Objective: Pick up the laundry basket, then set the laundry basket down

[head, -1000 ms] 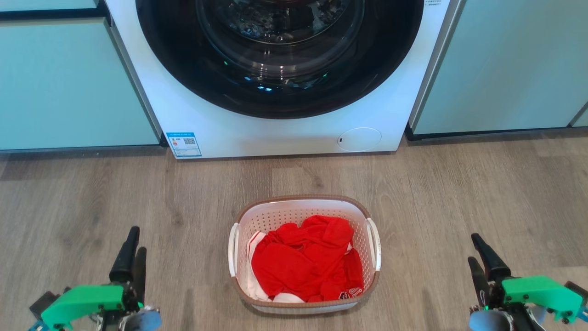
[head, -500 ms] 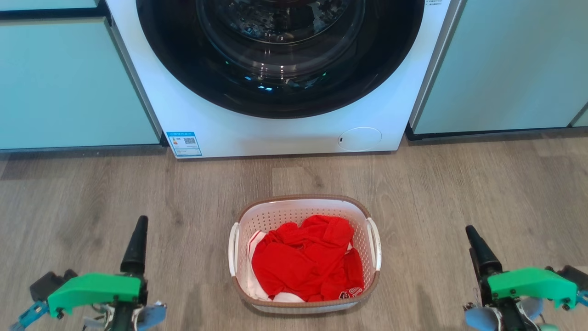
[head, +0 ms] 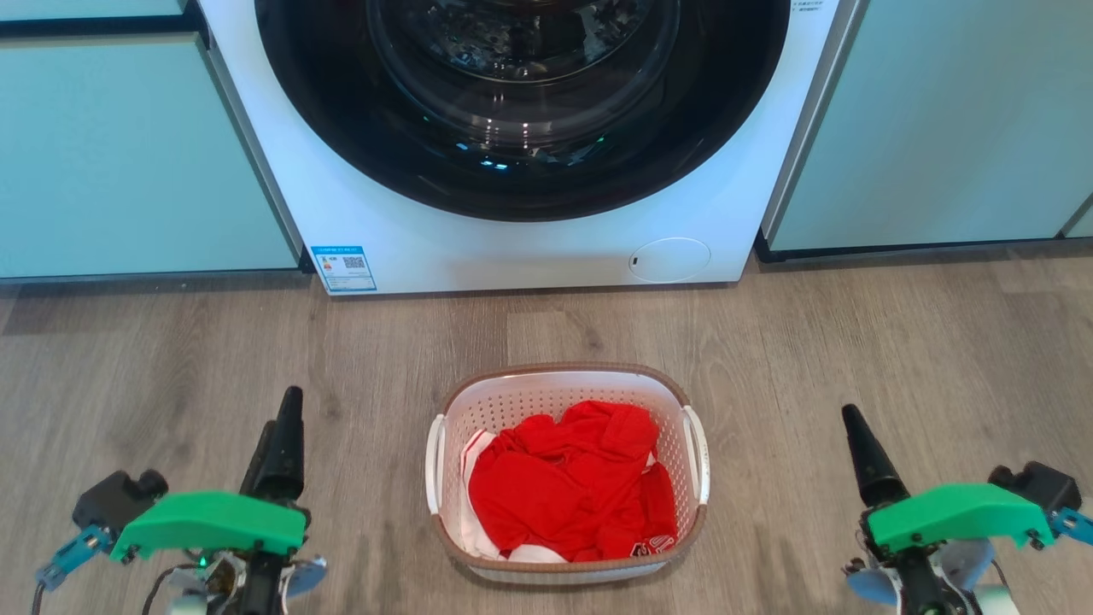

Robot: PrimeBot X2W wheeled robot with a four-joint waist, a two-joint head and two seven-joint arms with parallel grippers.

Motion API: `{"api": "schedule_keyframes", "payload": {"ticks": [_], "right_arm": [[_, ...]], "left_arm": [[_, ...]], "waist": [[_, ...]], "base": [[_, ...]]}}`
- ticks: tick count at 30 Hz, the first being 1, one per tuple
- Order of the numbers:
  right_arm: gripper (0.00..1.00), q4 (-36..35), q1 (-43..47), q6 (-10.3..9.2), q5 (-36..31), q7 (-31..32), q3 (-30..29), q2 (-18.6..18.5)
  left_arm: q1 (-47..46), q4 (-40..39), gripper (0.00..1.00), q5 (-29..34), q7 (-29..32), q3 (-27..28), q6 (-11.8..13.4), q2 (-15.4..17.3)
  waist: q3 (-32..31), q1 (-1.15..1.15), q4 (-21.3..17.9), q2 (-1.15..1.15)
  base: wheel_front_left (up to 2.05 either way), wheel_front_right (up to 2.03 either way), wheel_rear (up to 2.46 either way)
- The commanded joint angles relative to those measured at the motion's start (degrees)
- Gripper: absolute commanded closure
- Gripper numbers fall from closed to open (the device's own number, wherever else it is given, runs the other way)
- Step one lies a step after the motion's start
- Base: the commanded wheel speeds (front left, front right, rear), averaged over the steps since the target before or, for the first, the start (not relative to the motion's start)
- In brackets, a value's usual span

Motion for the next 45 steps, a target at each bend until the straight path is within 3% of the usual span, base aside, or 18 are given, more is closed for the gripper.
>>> {"api": "schedule_keyframes", "payload": {"ticks": [1, 17, 45], "right_arm": [[0.0, -2.37, -2.81, 0.14, -2.24, -0.78, 0.97, -0.53], [0.0, -3.86, -2.28, 0.18, -14.86, -3.47, 3.91, -0.65], [0.0, -5.44, -2.43, 0.26, -34.16, -8.18, 8.47, -0.86]], "left_arm": [[-1.66, -2.49, 0.0, 2.49, -0.64, 0.32, 0.35, 0.73], [0.11, -4.16, 0.0, 16.96, -3.32, -1.96, 2.41, 1.48], [1.65, -6.07, 0.0, 37.07, -8.02, -6.36, 5.86, 3.22]], "waist": [[-0.04, 0.0, 0.01, 0.0], [-0.26, 0.0, 0.23, 0.0], [-0.18, 0.0, 0.18, 0.0]], "base": [[0.0, 0.0, 0.0], [0.0, 0.0, 0.0], [0.0, 0.0, 0.0]]}}
